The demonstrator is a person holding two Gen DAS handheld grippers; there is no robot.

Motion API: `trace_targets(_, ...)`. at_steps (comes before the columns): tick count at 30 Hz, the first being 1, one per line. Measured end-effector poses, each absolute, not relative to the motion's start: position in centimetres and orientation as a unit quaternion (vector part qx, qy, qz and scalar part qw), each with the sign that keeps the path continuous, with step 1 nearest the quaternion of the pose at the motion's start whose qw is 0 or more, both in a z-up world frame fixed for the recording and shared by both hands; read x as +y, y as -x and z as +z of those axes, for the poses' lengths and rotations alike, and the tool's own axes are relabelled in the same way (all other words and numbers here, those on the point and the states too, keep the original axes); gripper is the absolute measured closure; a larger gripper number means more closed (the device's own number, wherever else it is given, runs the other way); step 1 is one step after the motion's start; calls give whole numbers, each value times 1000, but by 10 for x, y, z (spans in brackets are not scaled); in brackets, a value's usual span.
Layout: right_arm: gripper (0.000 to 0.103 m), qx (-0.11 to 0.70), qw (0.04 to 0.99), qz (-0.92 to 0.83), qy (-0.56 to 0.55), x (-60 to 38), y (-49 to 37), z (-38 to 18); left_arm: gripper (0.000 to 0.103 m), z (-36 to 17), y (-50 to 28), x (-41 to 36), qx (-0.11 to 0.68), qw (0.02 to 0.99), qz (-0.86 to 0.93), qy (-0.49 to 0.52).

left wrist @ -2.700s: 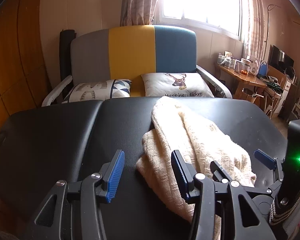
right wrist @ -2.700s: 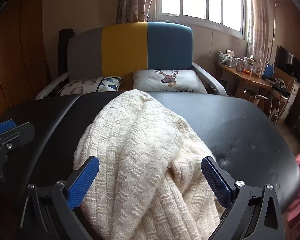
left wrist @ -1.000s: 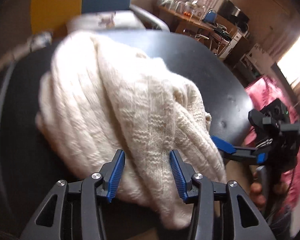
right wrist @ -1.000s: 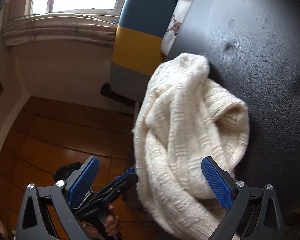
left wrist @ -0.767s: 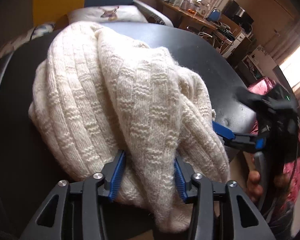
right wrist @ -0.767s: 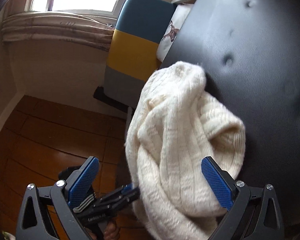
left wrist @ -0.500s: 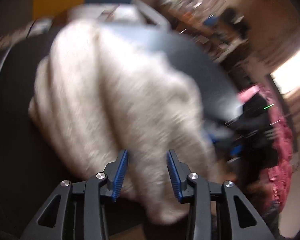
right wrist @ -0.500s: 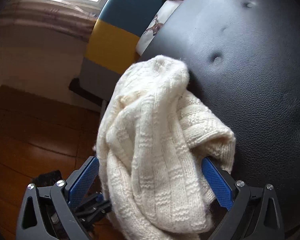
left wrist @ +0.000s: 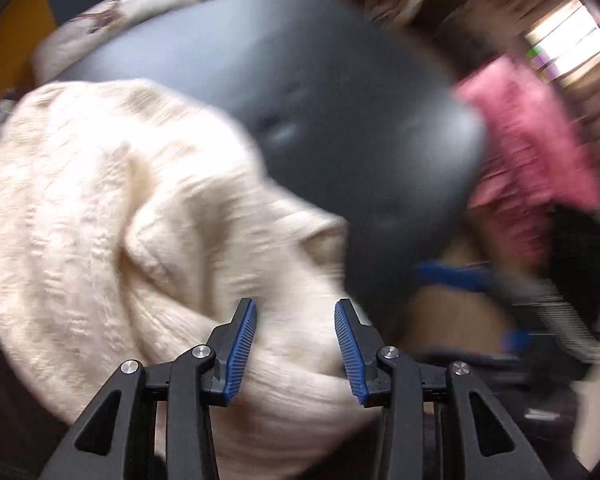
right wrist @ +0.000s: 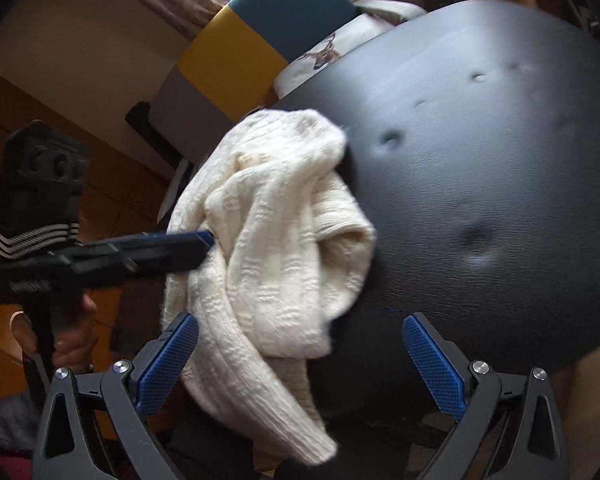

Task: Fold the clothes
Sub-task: 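Grasp the sweater with the left gripper and lift it off the ottoman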

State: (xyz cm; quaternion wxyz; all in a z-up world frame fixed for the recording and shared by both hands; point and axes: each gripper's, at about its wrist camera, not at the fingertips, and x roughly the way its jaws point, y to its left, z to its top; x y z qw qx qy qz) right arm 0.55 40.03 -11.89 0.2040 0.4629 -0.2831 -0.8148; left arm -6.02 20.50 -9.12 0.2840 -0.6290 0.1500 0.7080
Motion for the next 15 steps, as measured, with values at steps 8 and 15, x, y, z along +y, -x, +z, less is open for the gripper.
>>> trace_targets(8, 0, -320, 193, -813, -446, 420, -12, -125, 61, -115, 49, 223, 238, 255, 710, 612)
trace_targets(15, 0, -333, 179, -816, -436, 425, -13, -132, 95, -101, 41, 198, 183, 281, 745, 577)
